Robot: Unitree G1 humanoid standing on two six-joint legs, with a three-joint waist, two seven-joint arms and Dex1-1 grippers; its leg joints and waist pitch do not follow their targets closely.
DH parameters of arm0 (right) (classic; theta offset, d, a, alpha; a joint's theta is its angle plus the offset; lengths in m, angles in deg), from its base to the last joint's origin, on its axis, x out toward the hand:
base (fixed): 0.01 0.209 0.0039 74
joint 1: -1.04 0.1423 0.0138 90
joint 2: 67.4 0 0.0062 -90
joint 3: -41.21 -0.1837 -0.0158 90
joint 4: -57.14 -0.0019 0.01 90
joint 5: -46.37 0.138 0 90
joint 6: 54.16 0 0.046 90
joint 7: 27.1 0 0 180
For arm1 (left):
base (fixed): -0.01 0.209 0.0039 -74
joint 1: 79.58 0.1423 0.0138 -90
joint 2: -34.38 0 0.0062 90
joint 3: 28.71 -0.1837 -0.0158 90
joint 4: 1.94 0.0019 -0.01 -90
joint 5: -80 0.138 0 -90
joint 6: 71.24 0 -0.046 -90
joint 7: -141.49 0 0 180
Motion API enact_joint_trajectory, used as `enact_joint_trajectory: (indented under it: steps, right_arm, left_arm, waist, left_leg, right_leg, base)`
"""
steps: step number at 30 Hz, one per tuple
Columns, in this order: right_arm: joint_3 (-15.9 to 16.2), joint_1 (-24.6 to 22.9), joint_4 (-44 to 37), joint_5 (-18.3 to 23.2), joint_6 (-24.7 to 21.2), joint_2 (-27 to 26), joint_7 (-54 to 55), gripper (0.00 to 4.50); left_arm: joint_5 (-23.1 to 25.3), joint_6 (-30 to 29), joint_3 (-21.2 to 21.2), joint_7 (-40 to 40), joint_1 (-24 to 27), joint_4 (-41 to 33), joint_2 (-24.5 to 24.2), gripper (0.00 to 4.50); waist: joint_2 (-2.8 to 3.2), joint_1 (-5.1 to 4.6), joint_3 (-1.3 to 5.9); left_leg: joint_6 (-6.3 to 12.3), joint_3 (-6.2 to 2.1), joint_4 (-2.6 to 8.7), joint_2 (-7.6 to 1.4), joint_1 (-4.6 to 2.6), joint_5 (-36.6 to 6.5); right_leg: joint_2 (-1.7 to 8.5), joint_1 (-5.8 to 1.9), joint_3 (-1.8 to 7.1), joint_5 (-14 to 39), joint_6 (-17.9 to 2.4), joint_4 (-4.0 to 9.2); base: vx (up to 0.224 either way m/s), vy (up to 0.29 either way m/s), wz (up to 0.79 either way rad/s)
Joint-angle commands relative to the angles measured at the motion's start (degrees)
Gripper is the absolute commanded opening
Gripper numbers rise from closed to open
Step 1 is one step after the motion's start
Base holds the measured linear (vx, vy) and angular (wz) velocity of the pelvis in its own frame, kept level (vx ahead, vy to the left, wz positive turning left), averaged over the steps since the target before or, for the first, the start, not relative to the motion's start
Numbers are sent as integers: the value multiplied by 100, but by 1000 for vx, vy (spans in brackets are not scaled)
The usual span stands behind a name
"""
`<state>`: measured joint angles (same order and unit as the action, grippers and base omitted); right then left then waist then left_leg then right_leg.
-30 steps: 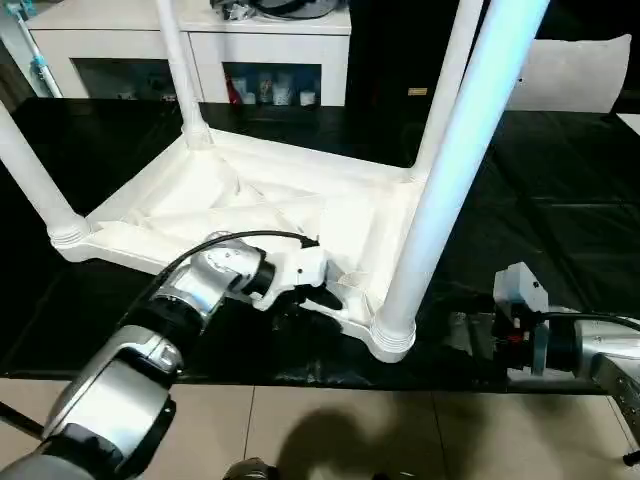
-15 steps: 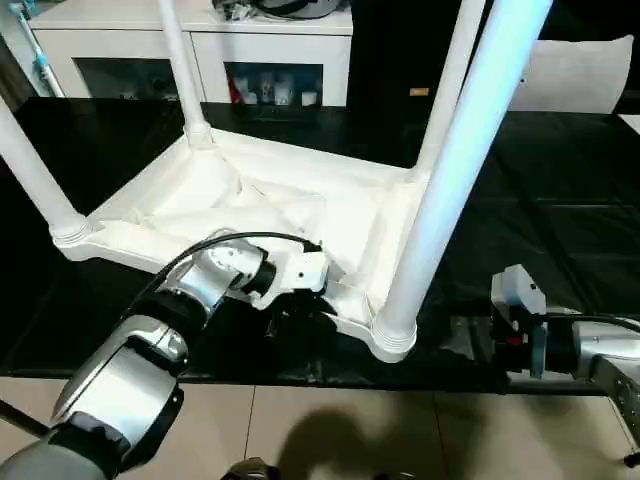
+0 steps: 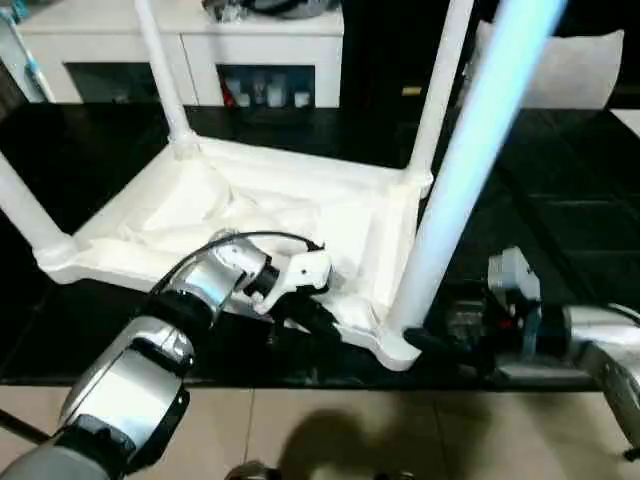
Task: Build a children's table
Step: Rotate table base
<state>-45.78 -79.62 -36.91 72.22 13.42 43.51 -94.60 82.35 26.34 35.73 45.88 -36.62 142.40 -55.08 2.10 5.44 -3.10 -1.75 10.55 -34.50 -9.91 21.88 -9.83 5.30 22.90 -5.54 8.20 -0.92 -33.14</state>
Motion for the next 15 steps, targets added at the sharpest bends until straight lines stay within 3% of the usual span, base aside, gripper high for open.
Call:
enact_joint_trajectory:
  steps: [1,5,6,7,10,15]
  right_arm:
    - [132,95,14,56,-150,108,-213,379]
    - [222,279,218,7,-136,68,-274,365]
    - [249,347,294,-6,-148,55,-302,336]
    - [297,432,379,-11,-175,54,-357,336]
    - [368,546,505,-72,-168,48,-443,299]
    - [526,683,697,-149,-131,75,-605,276]
  left_arm:
    - [-249,-96,315,-118,142,-81,38,0]
    - [-219,-78,327,-203,203,-153,36,0]
    - [-207,-65,333,-221,211,-158,36,0]
    - [-191,-66,351,-253,222,-174,36,0]
    - [-160,-55,350,-278,231,-194,20,0]
    - [-133,-79,353,-298,242,-242,-11,0]
  waist:
    - [-163,57,414]
    - [-176,25,413]
    - [-166,30,416]
    - [-163,26,413]
    - [-154,27,425]
    - [-161,21,425]
  left_leg:
    - [487,-130,388,-346,-100,-1336]
    - [461,-120,379,-318,-95,-1326]
    - [451,-119,374,-319,-104,-1316]
    - [451,-119,377,-319,-99,-1324]
    - [455,-122,381,-330,-98,-1296]
    - [456,-119,381,-325,-88,-1307]
  right_leg:
    - [432,-310,243,2207,-1036,421]
    - [432,-293,233,2408,-941,450]
    - [437,-287,236,2474,-911,457]
    - [430,-286,233,2521,-886,464]
    - [422,-281,238,2378,-904,448]
    - [426,-287,236,2331,-944,439]
  base:
    - [0,0,0]
    - [0,0,0]
    - [0,0,0]
    - [0,0,0]
    - [0,0,0]
    - [0,0,0]
